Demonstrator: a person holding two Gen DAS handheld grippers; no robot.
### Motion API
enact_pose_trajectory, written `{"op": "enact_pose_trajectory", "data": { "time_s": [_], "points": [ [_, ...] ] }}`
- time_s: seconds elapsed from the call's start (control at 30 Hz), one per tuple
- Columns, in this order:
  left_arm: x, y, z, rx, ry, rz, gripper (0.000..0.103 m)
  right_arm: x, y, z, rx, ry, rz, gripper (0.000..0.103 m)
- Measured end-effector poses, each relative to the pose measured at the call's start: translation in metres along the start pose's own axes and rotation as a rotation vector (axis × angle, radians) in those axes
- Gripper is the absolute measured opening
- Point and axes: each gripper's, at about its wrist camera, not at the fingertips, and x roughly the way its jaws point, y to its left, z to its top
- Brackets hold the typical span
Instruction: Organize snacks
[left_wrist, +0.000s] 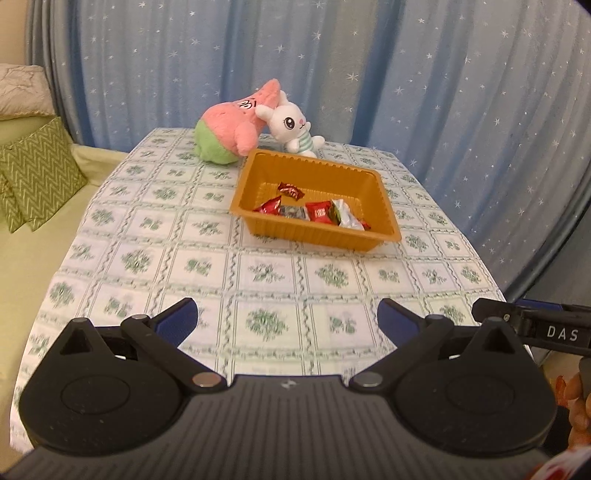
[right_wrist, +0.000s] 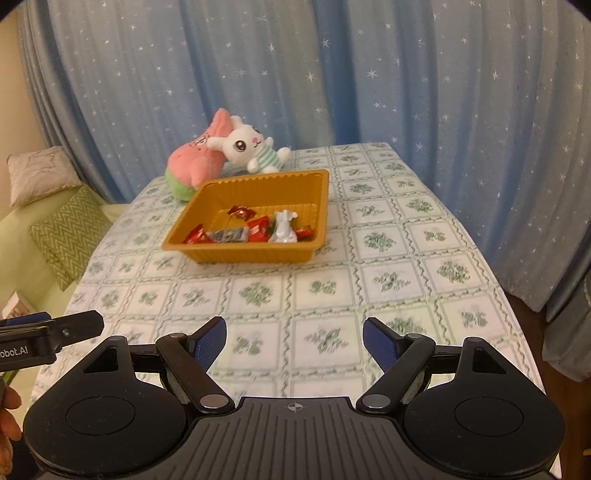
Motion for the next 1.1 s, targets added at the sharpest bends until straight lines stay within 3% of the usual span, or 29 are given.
{"op": "enact_pose_trajectory", "data": {
  "time_s": [0.57, 1.1],
  "points": [
    [-0.047, -0.004, -0.024, -0.033, 0.032, 0.044, 0.103, -0.059, 0.017, -0.017, -0.028, -0.028, -0.001, 0.081],
    [-0.065, -0.010, -0.031, 0.001, -0.001, 0.085, 0.103, -0.080, 0.019, -0.035, -0.053, -0.046, -0.006, 0.081]
  ]
}}
